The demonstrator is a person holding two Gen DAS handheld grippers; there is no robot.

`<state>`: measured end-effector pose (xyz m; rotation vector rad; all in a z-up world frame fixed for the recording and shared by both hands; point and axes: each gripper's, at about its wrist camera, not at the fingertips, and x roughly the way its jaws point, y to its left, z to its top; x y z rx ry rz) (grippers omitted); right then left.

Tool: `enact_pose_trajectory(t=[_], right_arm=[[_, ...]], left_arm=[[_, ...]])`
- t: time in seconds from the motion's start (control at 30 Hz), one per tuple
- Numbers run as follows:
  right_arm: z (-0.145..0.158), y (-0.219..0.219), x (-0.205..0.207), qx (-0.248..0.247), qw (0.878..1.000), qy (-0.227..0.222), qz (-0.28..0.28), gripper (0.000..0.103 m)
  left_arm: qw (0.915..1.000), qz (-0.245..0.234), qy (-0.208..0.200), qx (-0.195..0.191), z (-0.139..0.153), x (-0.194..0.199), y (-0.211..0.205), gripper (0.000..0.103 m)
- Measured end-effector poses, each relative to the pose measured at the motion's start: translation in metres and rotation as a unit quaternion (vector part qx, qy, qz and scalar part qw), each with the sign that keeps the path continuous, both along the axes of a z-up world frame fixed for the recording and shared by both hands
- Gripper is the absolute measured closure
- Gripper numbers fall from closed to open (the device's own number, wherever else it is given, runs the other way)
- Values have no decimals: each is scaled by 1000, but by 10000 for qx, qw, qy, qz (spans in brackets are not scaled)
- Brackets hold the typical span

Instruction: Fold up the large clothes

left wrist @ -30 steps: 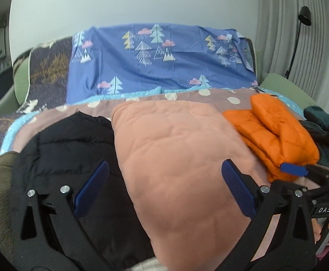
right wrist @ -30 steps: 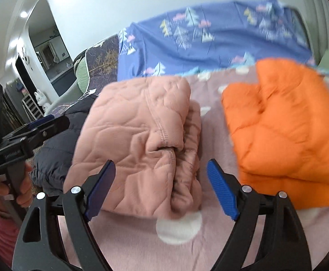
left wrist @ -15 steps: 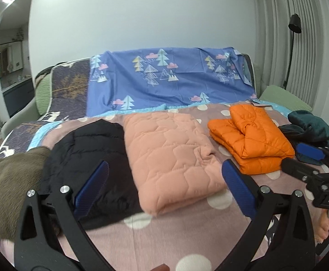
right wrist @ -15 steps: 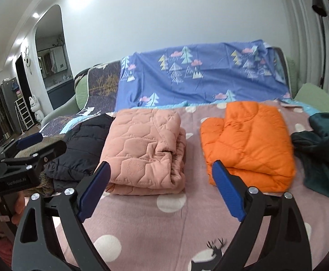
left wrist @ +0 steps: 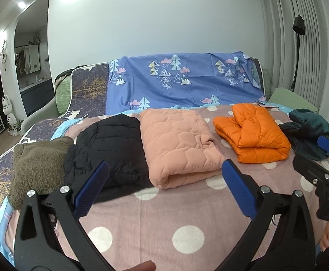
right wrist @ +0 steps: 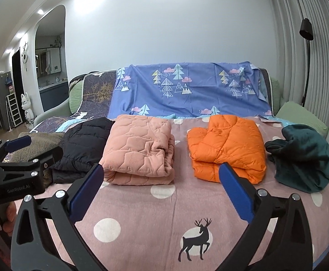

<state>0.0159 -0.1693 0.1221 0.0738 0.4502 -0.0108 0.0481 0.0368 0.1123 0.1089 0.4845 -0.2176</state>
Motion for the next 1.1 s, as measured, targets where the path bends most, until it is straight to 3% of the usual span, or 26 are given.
enact_pose_trajectory(t=[0.4, 0.53, 1.1], right_arm=[[-14, 7, -16, -200, 9990, 127, -375, 1], [-19, 8, -18, -236, 9989, 162, -359, 1], [-28, 6, -14, -81, 9991, 325, -249, 1]], left_arm=[[9996, 221, 153, -61, -15, -34, 13, 2], [9992, 339, 160, 126, -21, -37, 11, 2], [9988, 243, 398, 143, -37, -36, 5, 2]])
